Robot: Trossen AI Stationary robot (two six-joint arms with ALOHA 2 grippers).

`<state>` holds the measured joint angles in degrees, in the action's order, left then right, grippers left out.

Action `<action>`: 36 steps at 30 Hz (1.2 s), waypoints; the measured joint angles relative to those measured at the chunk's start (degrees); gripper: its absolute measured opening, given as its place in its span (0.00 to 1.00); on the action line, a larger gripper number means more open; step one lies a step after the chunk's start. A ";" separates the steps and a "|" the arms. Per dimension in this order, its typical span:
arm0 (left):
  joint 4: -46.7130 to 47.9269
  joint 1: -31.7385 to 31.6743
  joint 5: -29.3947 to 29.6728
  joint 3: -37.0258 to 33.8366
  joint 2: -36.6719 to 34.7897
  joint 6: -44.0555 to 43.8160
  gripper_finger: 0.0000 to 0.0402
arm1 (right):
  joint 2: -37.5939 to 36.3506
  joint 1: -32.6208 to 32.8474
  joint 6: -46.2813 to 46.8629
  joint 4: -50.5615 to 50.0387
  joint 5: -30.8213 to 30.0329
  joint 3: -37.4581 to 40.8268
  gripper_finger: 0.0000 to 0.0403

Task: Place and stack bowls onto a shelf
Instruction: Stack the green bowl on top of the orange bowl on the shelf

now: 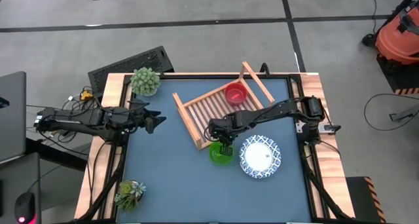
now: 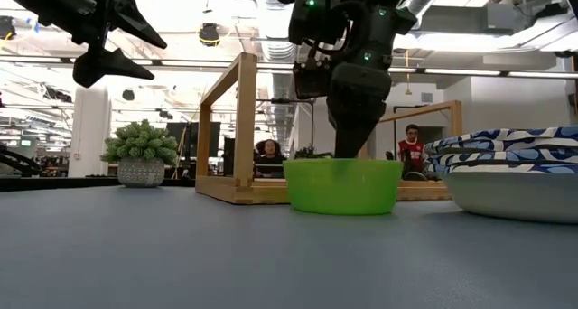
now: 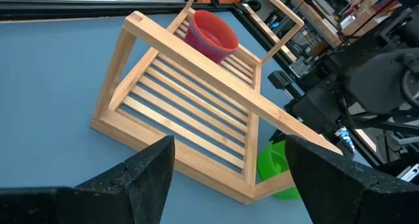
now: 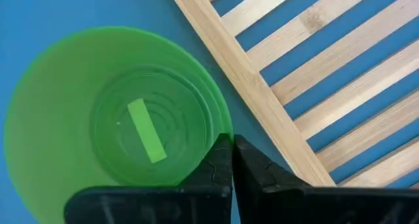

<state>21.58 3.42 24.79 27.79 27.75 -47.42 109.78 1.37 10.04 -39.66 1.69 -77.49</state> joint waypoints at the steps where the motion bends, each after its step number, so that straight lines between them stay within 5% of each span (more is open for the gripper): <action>1: 0.04 -0.02 0.00 0.00 -0.02 -0.03 0.68 | 0.00 0.00 0.07 -0.04 0.43 0.00 0.05; 11: 0.22 0.00 -0.11 0.00 -0.02 -0.37 0.68 | -8.79 -2.64 -7.62 -14.27 5.12 -10.43 0.05; 20: 0.59 0.00 1.00 0.00 0.01 -2.08 0.68 | -17.58 -22.04 -19.38 -19.41 1.02 -18.37 0.05; 26: 0.94 0.00 3.02 0.00 0.00 -2.98 0.68 | -15.96 -35.13 -27.94 -19.98 1.30 -20.27 0.05; 36: 1.05 -0.02 8.75 0.00 0.00 -4.31 0.68 | -5.96 -41.61 -43.35 -18.78 5.80 -20.26 0.05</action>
<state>22.63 3.40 33.55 27.79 27.75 -51.72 103.81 -40.24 -33.31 -58.44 7.49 -97.76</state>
